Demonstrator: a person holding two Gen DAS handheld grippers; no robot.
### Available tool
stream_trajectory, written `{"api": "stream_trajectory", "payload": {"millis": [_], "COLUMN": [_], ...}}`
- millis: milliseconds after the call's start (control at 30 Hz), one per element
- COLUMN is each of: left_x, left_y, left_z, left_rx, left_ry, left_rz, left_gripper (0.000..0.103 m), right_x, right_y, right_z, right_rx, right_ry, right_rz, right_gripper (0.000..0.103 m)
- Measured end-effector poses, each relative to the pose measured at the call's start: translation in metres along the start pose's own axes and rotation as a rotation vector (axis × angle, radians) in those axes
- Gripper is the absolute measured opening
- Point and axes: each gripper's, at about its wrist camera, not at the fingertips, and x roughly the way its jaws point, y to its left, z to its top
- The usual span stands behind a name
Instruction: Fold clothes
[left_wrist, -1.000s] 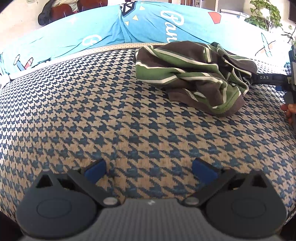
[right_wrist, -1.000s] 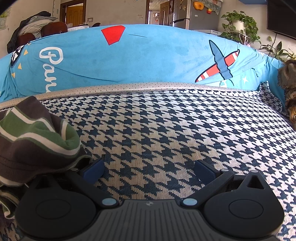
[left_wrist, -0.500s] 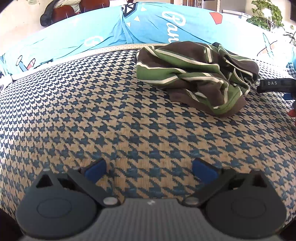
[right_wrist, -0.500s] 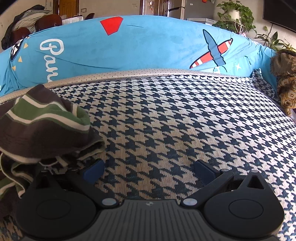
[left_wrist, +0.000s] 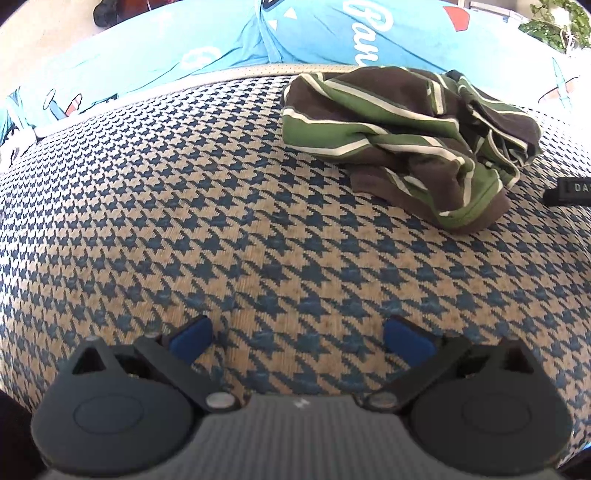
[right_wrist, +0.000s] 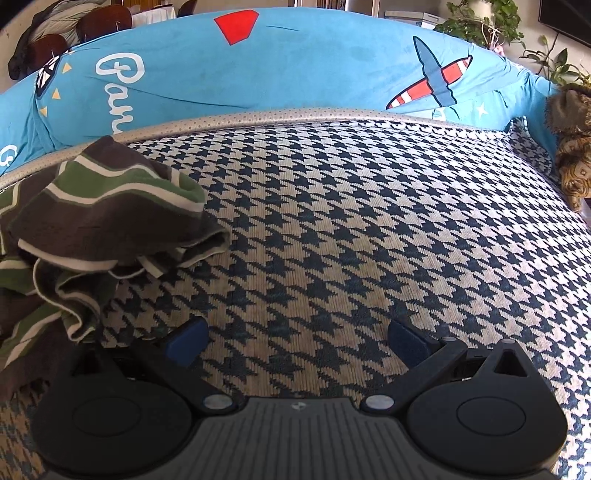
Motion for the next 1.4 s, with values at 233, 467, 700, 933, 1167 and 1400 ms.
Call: {"api": "stream_trajectory", "payload": {"millis": [233, 467, 700, 933, 1167, 1400], "left_x": [0.032, 0.032, 0.037, 0.034, 0.024, 0.015], "left_y": [-0.017, -0.023, -0.02, -0.013, -0.014, -0.015], "left_z": [0.071, 0.079, 0.085, 0.081, 0.06, 0.052], "left_rx": [-0.02, -0.029, -0.031, -0.03, -0.031, -0.022], "left_ry": [0.058, 0.073, 0.046, 0.032, 0.028, 0.004], "left_rz": [0.021, 0.022, 0.014, 0.011, 0.023, 0.049], "left_gripper": [0.103, 0.103, 0.103, 0.103, 0.103, 0.103], "right_x": [-0.016, -0.042, -0.068, -0.086, -0.097, -0.108], "right_y": [0.009, 0.023, 0.048, 0.062, 0.065, 0.066], "right_z": [-0.009, -0.03, -0.052, -0.067, -0.072, -0.077], "right_rx": [-0.002, 0.058, -0.002, -0.056, -0.066, -0.048], "right_ry": [0.066, 0.087, 0.1, 0.077, 0.057, 0.055], "right_rz": [0.002, 0.018, 0.084, 0.101, 0.099, 0.125], "right_gripper": [0.103, 0.103, 0.103, 0.103, 0.103, 0.103]}}
